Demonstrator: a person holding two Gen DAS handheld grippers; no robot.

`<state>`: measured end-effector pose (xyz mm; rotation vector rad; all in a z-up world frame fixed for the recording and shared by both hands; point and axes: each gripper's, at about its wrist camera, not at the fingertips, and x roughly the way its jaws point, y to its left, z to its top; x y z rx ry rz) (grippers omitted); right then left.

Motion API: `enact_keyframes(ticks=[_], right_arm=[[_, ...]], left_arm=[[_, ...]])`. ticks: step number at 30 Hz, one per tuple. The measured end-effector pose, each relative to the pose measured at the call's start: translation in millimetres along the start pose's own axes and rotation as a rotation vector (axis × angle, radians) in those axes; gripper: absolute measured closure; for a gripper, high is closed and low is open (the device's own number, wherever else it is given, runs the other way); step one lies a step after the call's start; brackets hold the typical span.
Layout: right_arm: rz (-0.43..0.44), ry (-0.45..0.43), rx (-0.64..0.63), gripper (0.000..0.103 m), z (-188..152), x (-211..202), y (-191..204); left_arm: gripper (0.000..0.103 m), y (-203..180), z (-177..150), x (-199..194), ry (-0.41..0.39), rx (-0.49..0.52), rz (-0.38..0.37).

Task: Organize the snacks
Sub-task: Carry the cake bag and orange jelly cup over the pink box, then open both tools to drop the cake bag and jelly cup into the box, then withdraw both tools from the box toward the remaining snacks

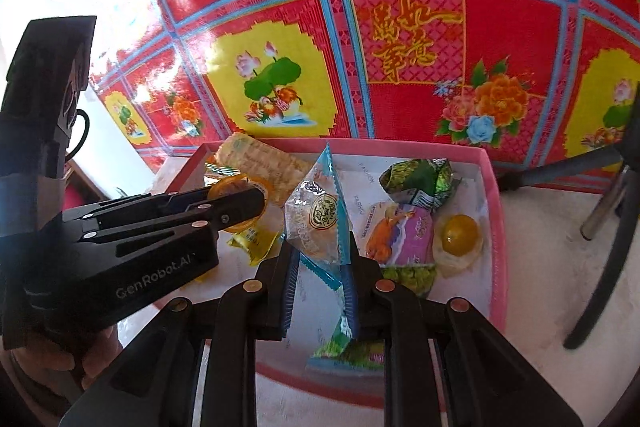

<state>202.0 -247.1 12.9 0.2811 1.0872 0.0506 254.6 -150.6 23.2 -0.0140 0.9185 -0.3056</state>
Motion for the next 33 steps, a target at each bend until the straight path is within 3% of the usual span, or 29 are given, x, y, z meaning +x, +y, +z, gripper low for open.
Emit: enact_keyframes(ticks=[7,16,23,33], right_arm=[[-0.007,0.008,-0.001,0.081,3,17,-1],[-0.013,0.004,0.017,0.08,1,20,-3],[-0.04,-0.031,0.02,0.068,3,8,-8],[-0.038,-0.054,0.027,0.063,-2,-14,-6]], left_arm=[[0.082,0,1,23,0.02,0.004,0.016],[0.081,1,-1,26,0.025,0.006,0.011],[0.072,7,1,6,0.022,-0.009,0.017],[0.071,7,-5,-19,0.024,-0.008,0.015]])
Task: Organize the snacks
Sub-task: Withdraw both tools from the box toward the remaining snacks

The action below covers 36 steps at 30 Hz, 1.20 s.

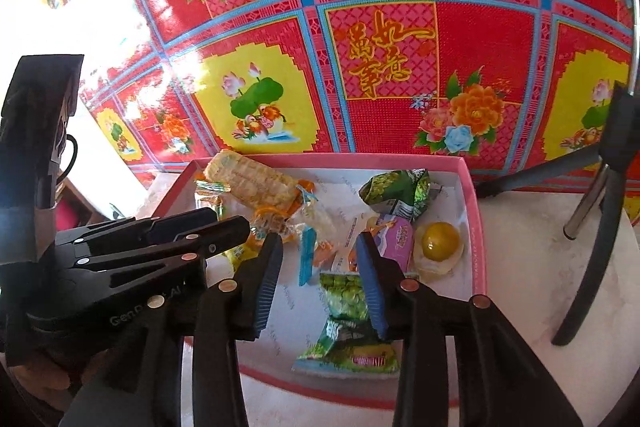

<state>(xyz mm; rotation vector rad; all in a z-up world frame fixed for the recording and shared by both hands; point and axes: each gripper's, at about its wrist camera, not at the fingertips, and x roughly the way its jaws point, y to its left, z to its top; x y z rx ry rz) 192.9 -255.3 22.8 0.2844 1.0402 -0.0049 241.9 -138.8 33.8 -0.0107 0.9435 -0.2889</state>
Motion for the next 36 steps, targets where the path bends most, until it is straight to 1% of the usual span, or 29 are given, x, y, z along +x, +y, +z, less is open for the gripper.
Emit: enact_keyframes(ticks=[13,17,21,28,30,32,36], right_arm=[[0.001,-0.002,0.007,0.062,-16,-29,5],[-0.005,0.009,0.008,0.059,-25,-37,6],[0.001,0.029,0.021,0.058,-33,-42,6],[-0.002,0.035,0.031,0.058,-48,-58,9],[-0.007,0.035,0.033,0.056,-52,-62,10],[-0.015,0.033,0.04,0.051,-56,-66,10],[-0.02,0.03,0.053,0.05,-62,-74,9]], left_arm=[[0.07,-10,-25,-34,0.004,0.007,-0.014],[0.068,-11,-30,-44,0.0,0.007,-0.014],[0.067,-11,-38,-55,0.001,-0.003,-0.014],[0.067,-12,-54,-67,0.004,-0.005,-0.013],[0.067,-12,-58,-70,0.004,-0.004,-0.01],[0.066,-13,-63,-73,0.005,-0.002,-0.006],[0.065,-11,-71,-76,0.009,-0.007,-0.005]])
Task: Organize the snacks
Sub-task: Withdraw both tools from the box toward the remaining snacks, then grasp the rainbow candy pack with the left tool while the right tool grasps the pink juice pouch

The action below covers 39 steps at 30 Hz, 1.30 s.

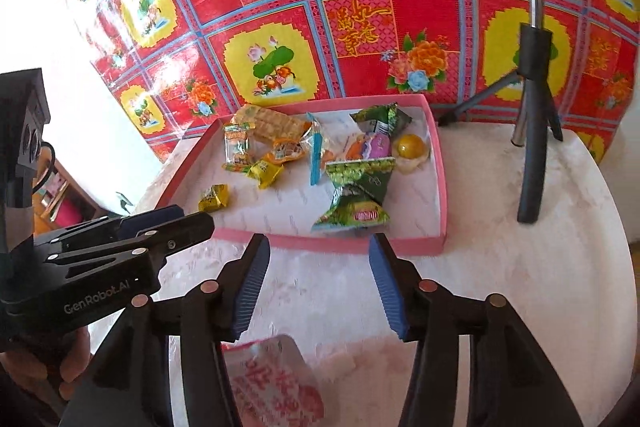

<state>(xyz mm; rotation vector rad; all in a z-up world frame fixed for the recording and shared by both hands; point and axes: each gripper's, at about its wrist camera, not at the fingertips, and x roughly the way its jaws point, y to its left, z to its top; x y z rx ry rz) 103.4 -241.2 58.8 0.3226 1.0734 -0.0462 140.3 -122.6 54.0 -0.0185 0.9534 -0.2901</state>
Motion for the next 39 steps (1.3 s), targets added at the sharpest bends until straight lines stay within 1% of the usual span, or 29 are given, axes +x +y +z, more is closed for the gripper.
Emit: enact_keyframes(ticks=[7,15,20,25,27,32,35,39], right_arm=[[-0.004,0.005,0.011,0.048,-14,-10,1],[0.014,0.026,0.033,0.046,-30,-19,-1],[0.026,0.032,0.047,0.04,-41,-28,0],[0.048,0.056,0.054,0.036,-51,-33,2],[0.06,0.063,0.057,0.035,-55,-35,4],[0.103,0.088,0.065,0.027,-63,-38,8],[0.112,0.088,0.046,0.021,-68,-37,14],[0.095,0.081,0.008,0.018,-72,-34,21]], left_arm=[[0.064,2,-15,-6,0.008,-0.01,-0.002],[0.062,8,-31,-14,0.03,-0.018,-0.005],[0.062,12,-38,-19,0.032,-0.027,-0.002],[0.062,17,-45,-22,0.04,-0.033,-0.001],[0.062,20,-49,-24,0.042,-0.036,-0.001],[0.061,25,-56,-29,0.041,-0.045,0.002],[0.061,27,-61,-33,0.042,-0.051,0.002],[0.061,29,-64,-36,0.041,-0.055,0.004]])
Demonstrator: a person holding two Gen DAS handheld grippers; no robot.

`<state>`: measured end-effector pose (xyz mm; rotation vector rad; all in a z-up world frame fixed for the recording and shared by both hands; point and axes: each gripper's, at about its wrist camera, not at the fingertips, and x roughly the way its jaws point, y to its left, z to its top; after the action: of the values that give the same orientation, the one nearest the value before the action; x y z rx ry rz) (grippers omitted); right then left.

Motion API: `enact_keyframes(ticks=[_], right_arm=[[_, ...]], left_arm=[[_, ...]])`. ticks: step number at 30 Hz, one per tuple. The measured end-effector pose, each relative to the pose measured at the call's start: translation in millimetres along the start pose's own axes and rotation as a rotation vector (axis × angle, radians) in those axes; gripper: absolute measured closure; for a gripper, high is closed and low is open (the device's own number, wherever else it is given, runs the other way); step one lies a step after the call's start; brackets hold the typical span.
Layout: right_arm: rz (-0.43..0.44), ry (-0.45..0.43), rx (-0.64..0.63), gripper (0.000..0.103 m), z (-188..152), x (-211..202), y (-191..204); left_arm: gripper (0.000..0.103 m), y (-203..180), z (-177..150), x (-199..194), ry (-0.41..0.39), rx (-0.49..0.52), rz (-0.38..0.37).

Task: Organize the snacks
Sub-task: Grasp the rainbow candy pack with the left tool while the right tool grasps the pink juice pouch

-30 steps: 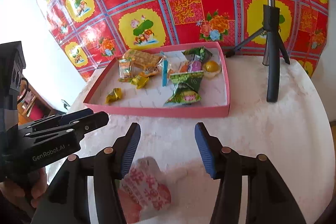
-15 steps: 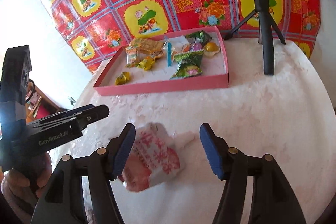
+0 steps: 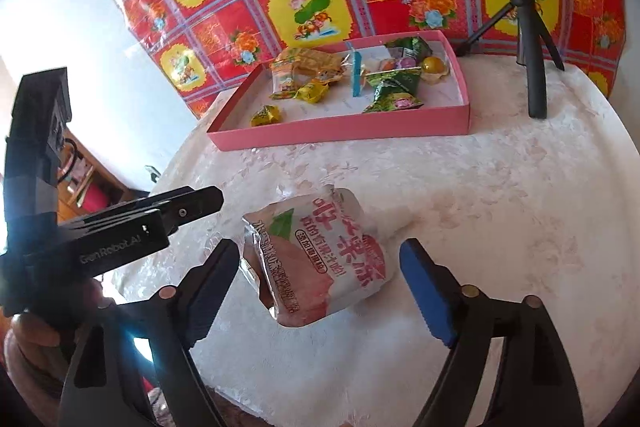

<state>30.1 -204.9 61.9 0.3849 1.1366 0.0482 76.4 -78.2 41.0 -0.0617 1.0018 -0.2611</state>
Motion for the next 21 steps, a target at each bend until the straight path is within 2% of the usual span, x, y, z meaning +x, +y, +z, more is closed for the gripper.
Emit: enact_keyframes(ticks=[6,11,18,21], right_arm=[[-0.02,0.016,-0.049,0.017,-2,9,7],[-0.076,0.03,-0.04,0.017,-3,18,-1],[-0.186,0.002,-0.001,0.018,0,11,-21],[-0.202,0.005,0.007,0.019,0,8,-28]], left_arm=[[0.061,2,-3,1,0.008,-0.001,-0.007],[0.061,1,-6,4,0.017,0.006,-0.012],[0.061,-4,-8,8,0.035,0.014,-0.036],[0.061,-12,-11,10,0.049,0.034,-0.054]])
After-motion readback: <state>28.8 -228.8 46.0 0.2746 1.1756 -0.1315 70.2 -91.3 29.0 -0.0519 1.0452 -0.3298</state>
